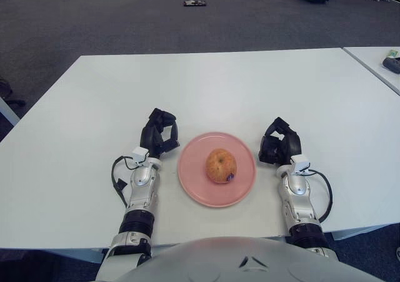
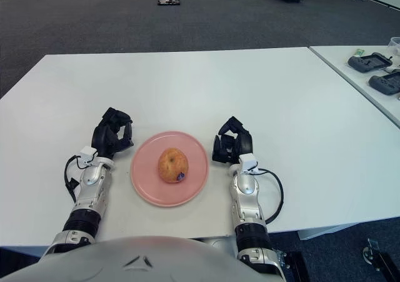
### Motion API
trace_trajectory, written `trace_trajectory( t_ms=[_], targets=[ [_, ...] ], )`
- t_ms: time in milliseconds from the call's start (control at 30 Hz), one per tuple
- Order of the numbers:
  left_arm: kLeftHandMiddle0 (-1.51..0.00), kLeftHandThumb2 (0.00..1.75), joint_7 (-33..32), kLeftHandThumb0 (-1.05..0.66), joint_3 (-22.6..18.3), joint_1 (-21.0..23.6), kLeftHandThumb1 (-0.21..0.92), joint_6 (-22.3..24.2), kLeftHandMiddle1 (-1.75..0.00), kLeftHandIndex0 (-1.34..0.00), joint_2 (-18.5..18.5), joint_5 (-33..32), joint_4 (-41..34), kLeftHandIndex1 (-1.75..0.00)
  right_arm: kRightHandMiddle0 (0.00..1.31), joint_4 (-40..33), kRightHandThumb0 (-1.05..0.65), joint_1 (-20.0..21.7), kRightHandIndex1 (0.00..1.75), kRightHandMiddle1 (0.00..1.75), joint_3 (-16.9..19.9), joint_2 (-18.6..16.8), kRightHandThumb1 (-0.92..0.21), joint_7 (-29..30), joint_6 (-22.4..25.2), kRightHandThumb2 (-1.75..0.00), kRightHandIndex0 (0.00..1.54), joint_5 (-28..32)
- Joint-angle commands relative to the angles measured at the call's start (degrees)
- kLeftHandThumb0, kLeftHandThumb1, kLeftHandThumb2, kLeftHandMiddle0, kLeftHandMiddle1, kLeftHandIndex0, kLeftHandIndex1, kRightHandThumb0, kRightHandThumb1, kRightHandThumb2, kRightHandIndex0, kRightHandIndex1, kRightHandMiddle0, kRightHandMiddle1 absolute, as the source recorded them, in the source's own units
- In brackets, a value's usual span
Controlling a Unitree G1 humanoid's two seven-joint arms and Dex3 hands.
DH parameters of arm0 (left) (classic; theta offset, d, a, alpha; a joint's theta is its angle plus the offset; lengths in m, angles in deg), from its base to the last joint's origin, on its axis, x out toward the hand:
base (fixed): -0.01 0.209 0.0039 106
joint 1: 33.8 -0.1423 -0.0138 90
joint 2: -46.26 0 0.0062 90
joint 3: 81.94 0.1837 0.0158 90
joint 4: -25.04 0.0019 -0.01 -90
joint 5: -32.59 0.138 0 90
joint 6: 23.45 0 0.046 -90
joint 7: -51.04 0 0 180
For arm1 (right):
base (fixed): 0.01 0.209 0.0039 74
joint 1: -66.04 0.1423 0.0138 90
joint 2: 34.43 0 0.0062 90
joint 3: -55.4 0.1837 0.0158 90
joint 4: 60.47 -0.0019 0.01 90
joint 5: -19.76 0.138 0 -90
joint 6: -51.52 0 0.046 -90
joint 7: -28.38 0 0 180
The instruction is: Put the apple into the plate.
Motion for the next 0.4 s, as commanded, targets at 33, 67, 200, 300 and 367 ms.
trace_trajectory(
  t_ms=[33, 67, 200, 300, 367],
  targets=[
    [-0.87, 1.18, 0.50, -0.44, 0.07, -3.76, 0.44, 1.28, -1.75, -0.51, 0.19, -0.13, 1.03, -1.75, 0.76, -0.29, -0.56, -0.04, 1.75, 1.75, -0.02, -0.52, -0.14, 0.92, 3.84, -1.54, 1.35, 0.26],
    [-0.88, 1.18, 0.50, -0.44, 0.07, -3.77, 0.44, 1.35, -1.75, -0.52, 0.21, -0.15, 1.00, -1.75, 0.76, -0.30, -0.56, 0.00, 1.75, 1.75, -0.03, -0.54, -0.14, 1.05, 4.14, -1.54, 1.35, 0.17],
    [-0.88, 1.18, 0.60, -0.44, -0.03, -4.01, 0.43, 1.46, -1.75, -0.52, 0.18, -0.48, 0.71, -1.75, 0.76, -0.39, -0.56, 0.04, 1.75, 1.75, -0.10, -0.62, -0.14, 1.63, 5.43, -1.54, 1.35, -0.17],
    [-0.89, 1.18, 0.36, -0.44, -0.34, -4.11, 0.43, 1.28, -1.75, -0.52, -0.03, -0.80, 0.61, -1.75, 0.76, -0.49, -0.56, 0.06, 1.75, 1.75, -0.16, -0.62, -0.15, 1.88, 6.36, -1.54, 1.35, -0.27],
    [-0.89, 1.19, -0.05, -0.44, -0.54, -4.20, 0.43, 1.35, -1.75, -0.52, -0.13, -0.77, 0.50, -1.75, 0.76, -0.53, -0.56, 0.08, 1.75, 1.75, -0.19, -0.57, -0.15, 1.92, 6.90, -1.54, 1.35, -0.27]
  ],
)
